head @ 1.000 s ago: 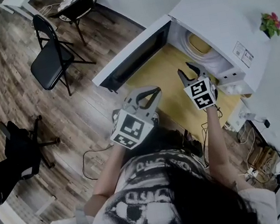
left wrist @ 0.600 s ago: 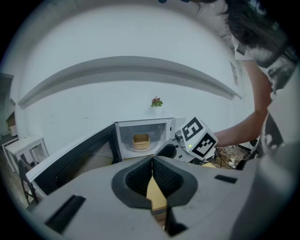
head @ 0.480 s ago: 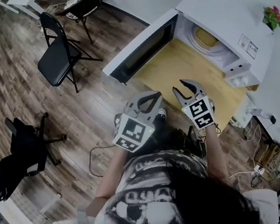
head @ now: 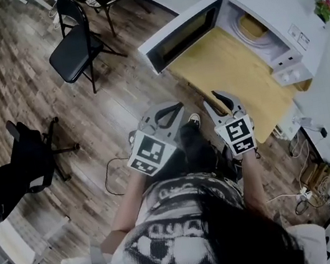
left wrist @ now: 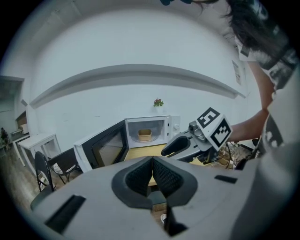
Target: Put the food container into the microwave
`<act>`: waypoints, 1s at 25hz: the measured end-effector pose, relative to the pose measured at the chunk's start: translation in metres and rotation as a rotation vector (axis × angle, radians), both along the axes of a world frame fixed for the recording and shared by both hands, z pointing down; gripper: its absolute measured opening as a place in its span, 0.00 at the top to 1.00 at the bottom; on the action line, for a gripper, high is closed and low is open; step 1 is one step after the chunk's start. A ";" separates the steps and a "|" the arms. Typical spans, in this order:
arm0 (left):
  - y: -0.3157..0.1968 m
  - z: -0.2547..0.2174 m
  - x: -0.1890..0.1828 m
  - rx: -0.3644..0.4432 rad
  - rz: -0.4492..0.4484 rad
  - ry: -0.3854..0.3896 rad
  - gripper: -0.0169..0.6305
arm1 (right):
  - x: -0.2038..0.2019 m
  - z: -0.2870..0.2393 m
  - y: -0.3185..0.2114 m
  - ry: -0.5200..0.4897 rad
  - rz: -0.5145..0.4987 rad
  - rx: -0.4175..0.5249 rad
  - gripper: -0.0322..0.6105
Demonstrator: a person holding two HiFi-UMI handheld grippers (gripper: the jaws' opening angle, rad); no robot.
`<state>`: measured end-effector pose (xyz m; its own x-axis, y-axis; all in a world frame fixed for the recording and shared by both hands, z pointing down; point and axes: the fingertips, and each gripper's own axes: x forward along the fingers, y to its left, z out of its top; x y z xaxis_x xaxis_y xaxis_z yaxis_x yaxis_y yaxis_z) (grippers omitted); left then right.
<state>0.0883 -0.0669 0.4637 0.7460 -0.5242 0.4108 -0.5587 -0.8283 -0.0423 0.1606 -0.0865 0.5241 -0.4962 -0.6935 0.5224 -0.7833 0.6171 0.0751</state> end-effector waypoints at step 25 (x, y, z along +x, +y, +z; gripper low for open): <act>0.105 -0.014 -0.049 0.062 -0.006 0.088 0.97 | -0.077 -0.066 0.130 -0.125 -0.065 0.155 0.95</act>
<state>0.0394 0.0385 0.4498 0.7746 -0.5509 0.3107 -0.5672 -0.8224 -0.0441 0.0835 0.0435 0.4583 -0.5963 -0.7256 0.3434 -0.7517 0.6549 0.0784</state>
